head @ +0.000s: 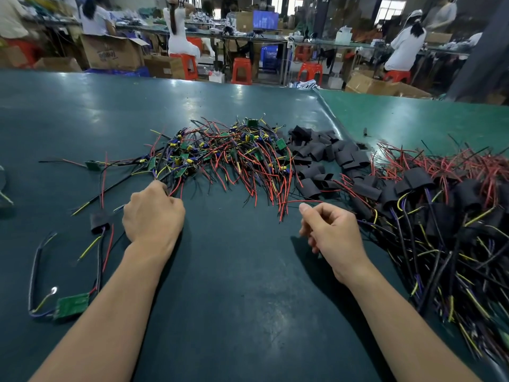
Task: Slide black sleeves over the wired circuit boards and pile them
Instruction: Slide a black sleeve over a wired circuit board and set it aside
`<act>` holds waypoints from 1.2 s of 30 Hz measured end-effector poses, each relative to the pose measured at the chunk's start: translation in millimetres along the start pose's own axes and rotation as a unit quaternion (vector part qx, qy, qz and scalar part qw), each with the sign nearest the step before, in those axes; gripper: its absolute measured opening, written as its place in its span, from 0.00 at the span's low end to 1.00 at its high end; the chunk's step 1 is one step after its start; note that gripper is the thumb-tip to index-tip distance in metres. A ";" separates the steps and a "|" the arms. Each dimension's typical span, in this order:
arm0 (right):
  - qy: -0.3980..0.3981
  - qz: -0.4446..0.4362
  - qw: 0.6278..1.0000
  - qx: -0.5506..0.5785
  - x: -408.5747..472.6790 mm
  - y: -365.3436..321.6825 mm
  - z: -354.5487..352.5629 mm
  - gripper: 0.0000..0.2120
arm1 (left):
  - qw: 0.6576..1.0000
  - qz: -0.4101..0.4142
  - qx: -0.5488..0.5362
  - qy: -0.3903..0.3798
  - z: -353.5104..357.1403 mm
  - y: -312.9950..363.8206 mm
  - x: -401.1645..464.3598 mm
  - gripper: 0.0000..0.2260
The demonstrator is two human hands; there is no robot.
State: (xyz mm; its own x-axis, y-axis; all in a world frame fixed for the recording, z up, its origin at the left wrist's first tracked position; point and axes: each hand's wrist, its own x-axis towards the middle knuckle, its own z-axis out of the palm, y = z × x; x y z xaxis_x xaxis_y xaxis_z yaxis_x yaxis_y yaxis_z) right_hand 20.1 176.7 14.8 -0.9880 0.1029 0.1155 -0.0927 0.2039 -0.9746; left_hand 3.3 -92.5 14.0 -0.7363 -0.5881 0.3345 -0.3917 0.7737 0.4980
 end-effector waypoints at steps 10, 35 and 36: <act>0.002 -0.027 0.998 -0.059 2.6 8.4 3.0 0.18 | 0.975 0.149 -0.135 0.096 -7.7 34.9 -36.7 0.08; -0.185 -0.168 0.951 -0.183 -6.3 -1.1 3.9 0.34 | 0.688 0.615 -0.380 0.066 -12.0 70.1 -99.3 0.07; -0.217 -0.171 0.943 -0.187 -9.6 -3.0 2.5 0.33 | 0.672 0.639 -0.371 0.051 -9.3 72.9 -106.2 0.08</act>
State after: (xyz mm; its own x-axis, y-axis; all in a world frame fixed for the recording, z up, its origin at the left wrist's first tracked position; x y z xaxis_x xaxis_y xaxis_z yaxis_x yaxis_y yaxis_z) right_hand 29.5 172.7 16.1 -0.8731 -0.4227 0.2430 -0.4456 0.4894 -0.7496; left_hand 58.1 24.2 22.2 -0.1524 0.4031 0.9024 0.9355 0.3534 0.0001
